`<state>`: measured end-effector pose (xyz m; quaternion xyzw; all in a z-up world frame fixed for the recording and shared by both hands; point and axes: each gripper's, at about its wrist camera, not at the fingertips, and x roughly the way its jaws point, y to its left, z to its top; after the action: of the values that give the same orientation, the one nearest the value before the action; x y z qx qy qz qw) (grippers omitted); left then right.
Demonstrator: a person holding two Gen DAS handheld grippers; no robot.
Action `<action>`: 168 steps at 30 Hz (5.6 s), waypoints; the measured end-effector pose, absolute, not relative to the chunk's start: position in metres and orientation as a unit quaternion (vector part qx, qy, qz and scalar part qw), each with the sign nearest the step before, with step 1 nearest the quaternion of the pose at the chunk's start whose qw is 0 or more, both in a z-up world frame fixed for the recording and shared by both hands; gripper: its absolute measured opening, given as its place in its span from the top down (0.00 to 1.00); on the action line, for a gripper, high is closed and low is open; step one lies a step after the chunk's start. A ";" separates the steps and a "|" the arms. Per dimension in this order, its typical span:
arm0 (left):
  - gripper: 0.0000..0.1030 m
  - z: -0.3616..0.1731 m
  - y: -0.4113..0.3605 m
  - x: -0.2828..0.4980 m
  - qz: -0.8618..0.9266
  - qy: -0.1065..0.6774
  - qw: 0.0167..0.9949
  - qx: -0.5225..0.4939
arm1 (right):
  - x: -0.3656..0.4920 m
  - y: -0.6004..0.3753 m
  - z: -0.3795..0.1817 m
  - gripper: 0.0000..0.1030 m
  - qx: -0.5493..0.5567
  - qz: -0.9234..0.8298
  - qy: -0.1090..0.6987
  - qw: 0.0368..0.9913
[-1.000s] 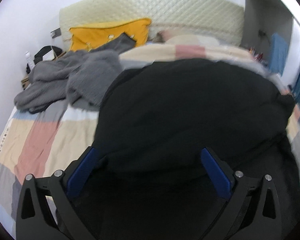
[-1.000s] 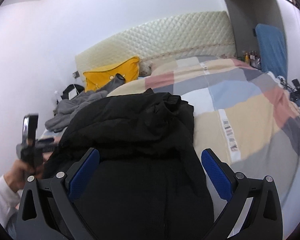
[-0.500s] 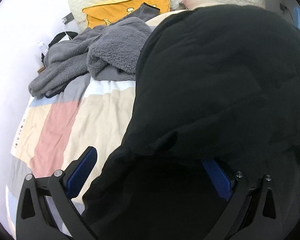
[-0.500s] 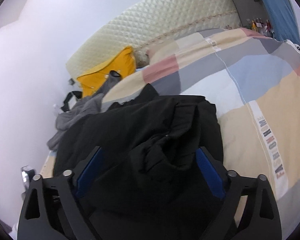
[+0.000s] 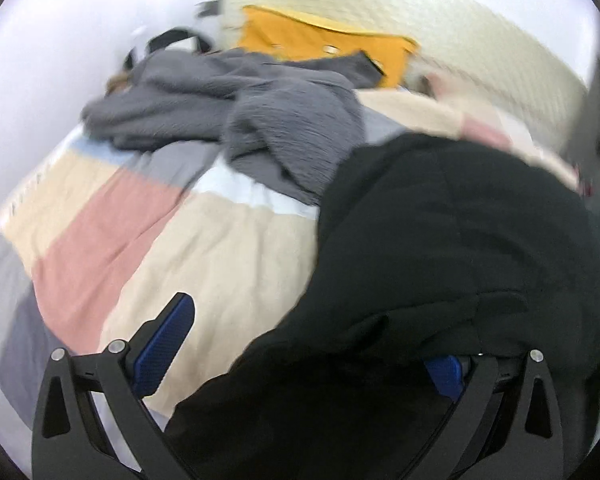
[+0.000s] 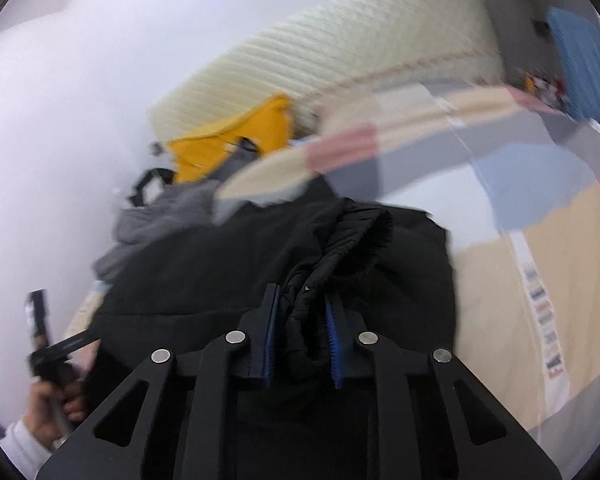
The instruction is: Fold large clothes
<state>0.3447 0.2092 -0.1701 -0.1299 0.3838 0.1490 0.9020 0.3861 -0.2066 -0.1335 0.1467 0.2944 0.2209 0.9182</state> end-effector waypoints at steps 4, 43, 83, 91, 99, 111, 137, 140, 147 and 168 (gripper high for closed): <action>0.00 -0.167 0.234 0.340 0.163 0.366 0.899 -0.176 | 0.371 -0.184 -0.116 0.84 0.110 0.236 0.277 0.925; 0.00 -0.111 0.176 0.297 0.123 0.369 0.916 -0.098 | 0.298 -0.183 -0.113 0.75 0.063 0.173 0.260 0.948; 0.00 -0.037 0.247 0.075 0.021 0.445 0.882 -0.154 | 0.104 -0.227 -0.100 0.71 0.101 0.125 0.350 0.923; 0.00 -0.111 0.252 0.099 0.007 0.522 0.828 -0.204 | 0.121 -0.250 -0.135 0.71 0.113 0.109 0.401 0.902; 0.00 -0.147 0.242 0.124 -0.025 0.572 0.785 -0.237 | 0.142 -0.276 -0.154 0.66 0.166 0.118 0.444 0.872; 0.01 -0.182 0.246 0.139 -0.004 0.635 0.728 -0.260 | 0.175 -0.346 -0.189 0.34 0.230 0.145 0.558 0.784; 0.03 -0.254 0.267 0.159 -0.066 0.678 0.629 -0.373 | 0.215 -0.292 -0.270 0.20 0.274 0.272 0.662 0.642; 0.07 -0.246 0.255 0.160 -0.121 0.670 0.632 -0.370 | 0.216 -0.293 -0.268 0.19 0.281 0.278 0.655 0.643; 0.11 -0.270 0.263 0.166 -0.109 0.699 0.597 -0.378 | 0.219 -0.301 -0.277 0.20 0.285 0.229 0.666 0.650; 0.22 -0.228 0.215 0.168 -0.148 0.667 0.630 -0.369 | 0.209 -0.294 -0.207 0.21 0.330 0.369 0.505 0.707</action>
<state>0.1679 0.2147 -0.2277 -0.3690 0.6674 -0.1484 0.6296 0.2090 -0.2936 -0.2074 0.3301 0.5047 0.3686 0.7075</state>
